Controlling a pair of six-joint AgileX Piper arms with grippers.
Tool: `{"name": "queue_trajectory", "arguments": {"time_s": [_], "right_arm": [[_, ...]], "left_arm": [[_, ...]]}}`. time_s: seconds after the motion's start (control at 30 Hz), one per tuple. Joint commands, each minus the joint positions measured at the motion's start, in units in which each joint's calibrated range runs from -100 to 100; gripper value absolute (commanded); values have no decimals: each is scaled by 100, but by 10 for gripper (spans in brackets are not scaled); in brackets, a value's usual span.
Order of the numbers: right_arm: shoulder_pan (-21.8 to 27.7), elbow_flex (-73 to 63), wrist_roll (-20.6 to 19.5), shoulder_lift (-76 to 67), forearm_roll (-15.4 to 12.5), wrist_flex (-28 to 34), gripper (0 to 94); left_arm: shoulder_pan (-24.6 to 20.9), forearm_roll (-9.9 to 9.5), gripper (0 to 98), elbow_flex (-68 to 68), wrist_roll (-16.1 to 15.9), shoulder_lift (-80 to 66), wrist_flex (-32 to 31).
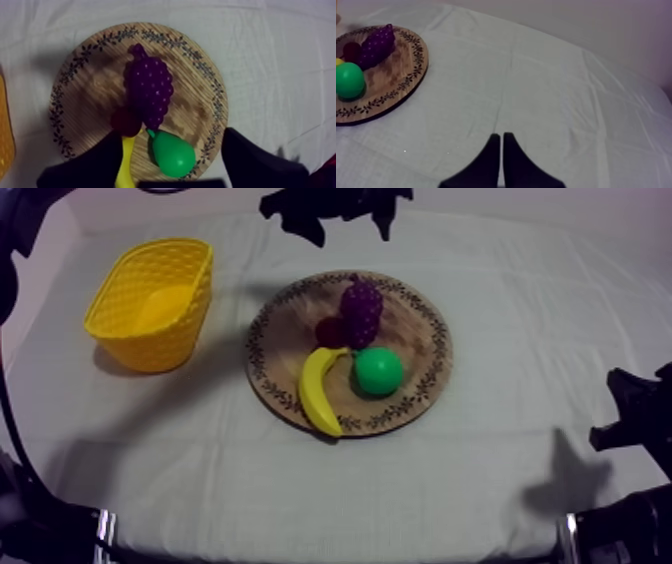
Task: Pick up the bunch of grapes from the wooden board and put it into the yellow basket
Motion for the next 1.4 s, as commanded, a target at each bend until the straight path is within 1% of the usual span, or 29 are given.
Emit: {"name": "queue_trajectory", "arguments": {"time_s": [0.0,0.37,0.73,1.13,1.37], "right_arm": [[1,-1,0,0,-2,0,5],[1,-1,0,0,-2,0,5],[1,-1,0,0,-2,0,5],[1,-1,0,0,-2,0,5],[1,-1,0,0,-2,0,5]], "left_arm": [[-11,27,837,-7,-13,24,-1],[-64,168,855,38,-101,365,-183],[-117,355,854,-64,-295,1158,-421],[-139,404,860,-342,-386,1653,-570],[-184,490,861,-741,-493,2030,-567]]}}
